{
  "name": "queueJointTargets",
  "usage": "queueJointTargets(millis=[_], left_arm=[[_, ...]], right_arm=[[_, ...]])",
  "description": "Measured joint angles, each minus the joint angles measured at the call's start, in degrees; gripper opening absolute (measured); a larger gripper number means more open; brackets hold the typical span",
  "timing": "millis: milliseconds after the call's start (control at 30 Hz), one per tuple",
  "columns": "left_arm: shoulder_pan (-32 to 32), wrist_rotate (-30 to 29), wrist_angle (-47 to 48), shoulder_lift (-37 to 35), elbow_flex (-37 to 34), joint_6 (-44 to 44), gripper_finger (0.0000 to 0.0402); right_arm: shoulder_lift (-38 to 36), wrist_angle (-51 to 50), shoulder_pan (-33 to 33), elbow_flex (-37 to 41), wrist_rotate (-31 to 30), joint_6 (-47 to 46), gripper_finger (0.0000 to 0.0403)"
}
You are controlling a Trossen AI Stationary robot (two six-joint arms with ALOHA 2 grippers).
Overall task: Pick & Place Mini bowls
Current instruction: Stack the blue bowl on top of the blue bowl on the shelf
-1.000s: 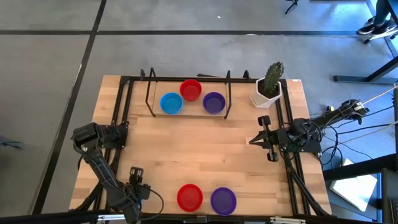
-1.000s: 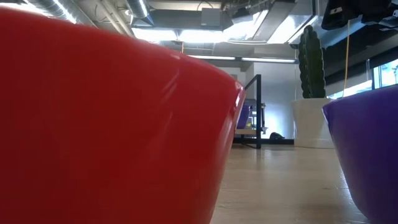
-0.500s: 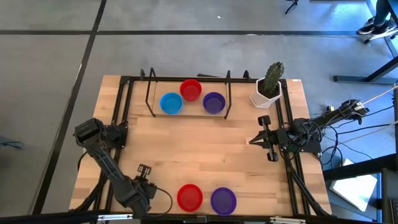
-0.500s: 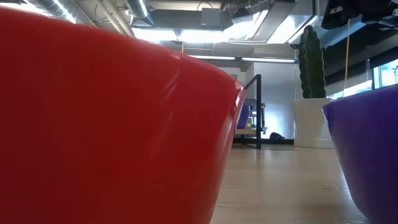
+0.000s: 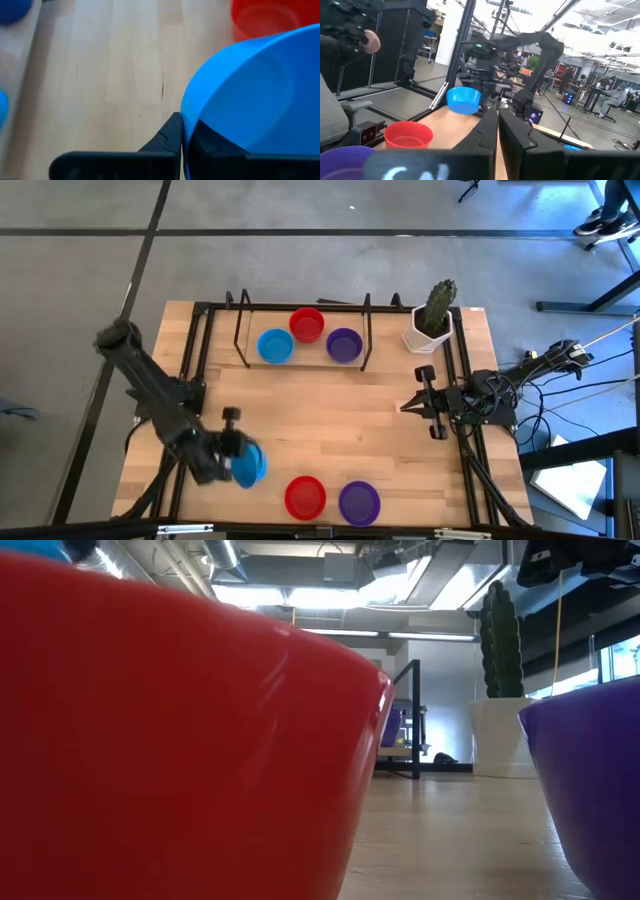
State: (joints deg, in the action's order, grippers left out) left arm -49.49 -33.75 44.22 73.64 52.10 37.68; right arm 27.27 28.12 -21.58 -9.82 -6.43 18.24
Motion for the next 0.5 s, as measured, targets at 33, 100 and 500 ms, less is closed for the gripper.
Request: queueJointTargets(millis=[33, 100, 500], left_arm=[[0.24, -0.01, -2.74, -2.92, -3.31, 1.30, 0.0003], [0.69, -0.26, -8.81, -8.89, -9.77, 2.83, 0.0003], [7.87, -2.46, -36.90, -30.08, -31.65, -9.93, 0.0003]], right_arm=[[0.00, -0.06, -0.02, 0.00, 0.00, 0.00, 0.0018], [0.00, -0.09, -0.01, 0.00, 0.02, 0.00, 0.0018], [-0.01, 0.13, 0.00, 0.00, 0.02, 0.00, 0.0018]])
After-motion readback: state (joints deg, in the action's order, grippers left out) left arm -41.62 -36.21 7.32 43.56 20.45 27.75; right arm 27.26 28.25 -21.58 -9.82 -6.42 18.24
